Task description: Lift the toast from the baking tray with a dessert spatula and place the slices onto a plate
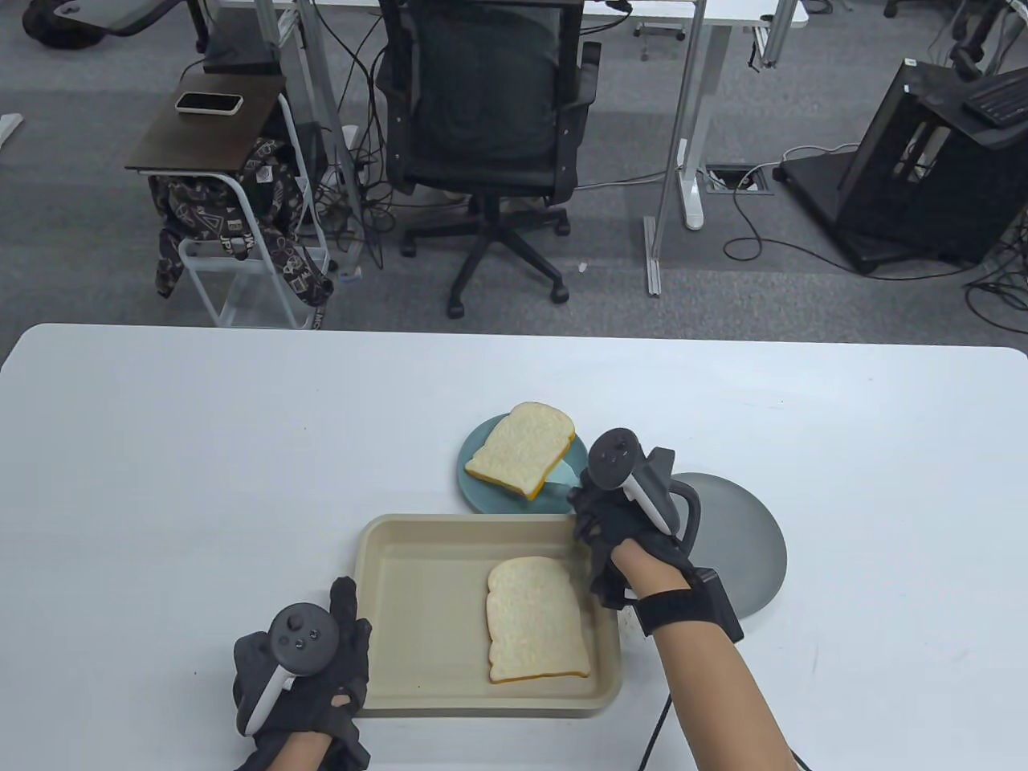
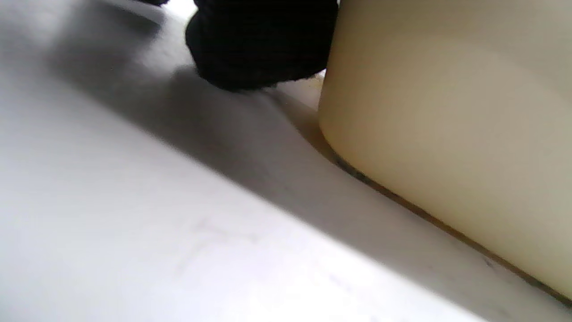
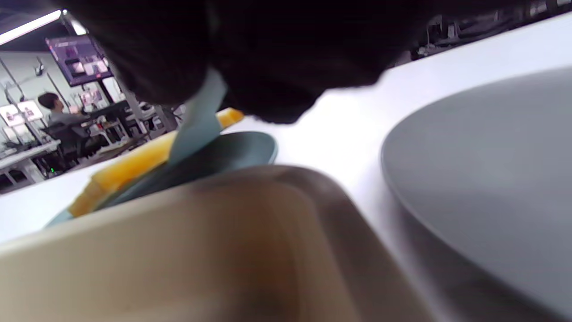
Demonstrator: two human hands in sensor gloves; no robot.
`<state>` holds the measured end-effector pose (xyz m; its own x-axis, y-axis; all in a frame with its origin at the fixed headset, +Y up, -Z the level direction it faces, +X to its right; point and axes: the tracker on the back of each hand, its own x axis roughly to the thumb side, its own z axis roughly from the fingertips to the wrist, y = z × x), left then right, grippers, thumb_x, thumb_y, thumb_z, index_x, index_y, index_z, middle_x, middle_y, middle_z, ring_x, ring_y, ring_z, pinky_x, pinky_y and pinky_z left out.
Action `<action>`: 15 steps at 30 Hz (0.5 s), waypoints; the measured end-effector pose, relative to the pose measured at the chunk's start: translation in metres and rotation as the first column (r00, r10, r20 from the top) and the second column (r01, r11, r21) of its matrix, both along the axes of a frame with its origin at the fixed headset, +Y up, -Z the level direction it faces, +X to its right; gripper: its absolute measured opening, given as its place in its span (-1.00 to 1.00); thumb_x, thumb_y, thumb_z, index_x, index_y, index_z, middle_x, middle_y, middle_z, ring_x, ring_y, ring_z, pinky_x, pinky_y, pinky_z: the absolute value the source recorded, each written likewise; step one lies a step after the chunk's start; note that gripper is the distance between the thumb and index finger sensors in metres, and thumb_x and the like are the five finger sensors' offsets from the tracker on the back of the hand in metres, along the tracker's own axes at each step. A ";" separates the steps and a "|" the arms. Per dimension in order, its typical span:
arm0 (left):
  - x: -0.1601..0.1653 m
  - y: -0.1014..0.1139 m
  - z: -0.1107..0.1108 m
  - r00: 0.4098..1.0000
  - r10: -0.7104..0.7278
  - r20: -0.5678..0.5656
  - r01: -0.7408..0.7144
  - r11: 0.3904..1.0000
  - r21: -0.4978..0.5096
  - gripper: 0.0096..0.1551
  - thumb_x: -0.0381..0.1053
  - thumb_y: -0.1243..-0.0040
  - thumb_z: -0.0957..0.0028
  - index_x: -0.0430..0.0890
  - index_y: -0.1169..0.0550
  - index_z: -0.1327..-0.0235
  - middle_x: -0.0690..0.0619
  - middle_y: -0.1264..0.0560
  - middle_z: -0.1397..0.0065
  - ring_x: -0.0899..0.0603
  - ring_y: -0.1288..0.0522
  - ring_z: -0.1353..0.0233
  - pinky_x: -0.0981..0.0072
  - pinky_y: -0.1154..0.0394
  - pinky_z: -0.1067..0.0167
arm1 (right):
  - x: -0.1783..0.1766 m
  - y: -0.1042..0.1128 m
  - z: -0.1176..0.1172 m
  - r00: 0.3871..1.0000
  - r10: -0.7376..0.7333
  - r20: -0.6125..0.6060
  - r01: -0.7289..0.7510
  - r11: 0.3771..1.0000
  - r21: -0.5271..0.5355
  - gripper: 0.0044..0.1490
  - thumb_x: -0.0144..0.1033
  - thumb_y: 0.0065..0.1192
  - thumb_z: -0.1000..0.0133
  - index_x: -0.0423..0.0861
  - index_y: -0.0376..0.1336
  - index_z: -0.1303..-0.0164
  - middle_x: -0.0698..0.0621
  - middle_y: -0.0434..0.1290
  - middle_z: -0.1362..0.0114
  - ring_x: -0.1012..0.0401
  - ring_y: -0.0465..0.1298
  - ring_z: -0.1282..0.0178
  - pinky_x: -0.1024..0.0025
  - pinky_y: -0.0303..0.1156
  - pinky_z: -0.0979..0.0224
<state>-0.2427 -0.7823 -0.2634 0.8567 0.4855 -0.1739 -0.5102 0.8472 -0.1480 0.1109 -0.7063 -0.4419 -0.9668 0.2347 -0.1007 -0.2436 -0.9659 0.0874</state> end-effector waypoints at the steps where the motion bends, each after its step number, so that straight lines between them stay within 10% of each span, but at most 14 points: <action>1: 0.000 0.000 0.000 1.000 0.000 0.000 0.000 1.000 0.000 -0.26 0.10 0.07 -0.27 -0.10 -0.06 -0.65 0.03 -0.56 -0.09 -0.09 -0.61 0.11 -0.46 -0.06 -0.50 | -0.004 0.004 0.000 0.998 0.061 -0.013 -0.061 0.998 0.003 -0.36 -0.05 0.32 0.06 -0.07 0.40 -0.20 -0.04 0.66 0.21 0.27 0.60 0.68 0.44 0.61 0.75; 15: -0.001 0.000 0.000 1.000 0.009 -0.001 -0.009 1.000 -0.003 -0.25 0.11 0.07 -0.27 -0.10 -0.06 -0.65 0.03 -0.57 -0.09 -0.09 -0.61 0.11 -0.46 -0.05 -0.50 | -0.046 0.065 -0.018 0.918 0.396 -0.023 -0.395 0.907 -0.143 -0.33 -0.05 0.39 0.06 -0.07 0.39 -0.23 -0.07 0.66 0.17 0.22 0.62 0.63 0.38 0.62 0.70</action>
<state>-0.2433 -0.7825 -0.2635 0.8523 0.4927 -0.1759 -0.5179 0.8422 -0.1503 0.0647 -0.6417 -0.4599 -0.9765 -0.1845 -0.1114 0.1552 -0.9606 0.2305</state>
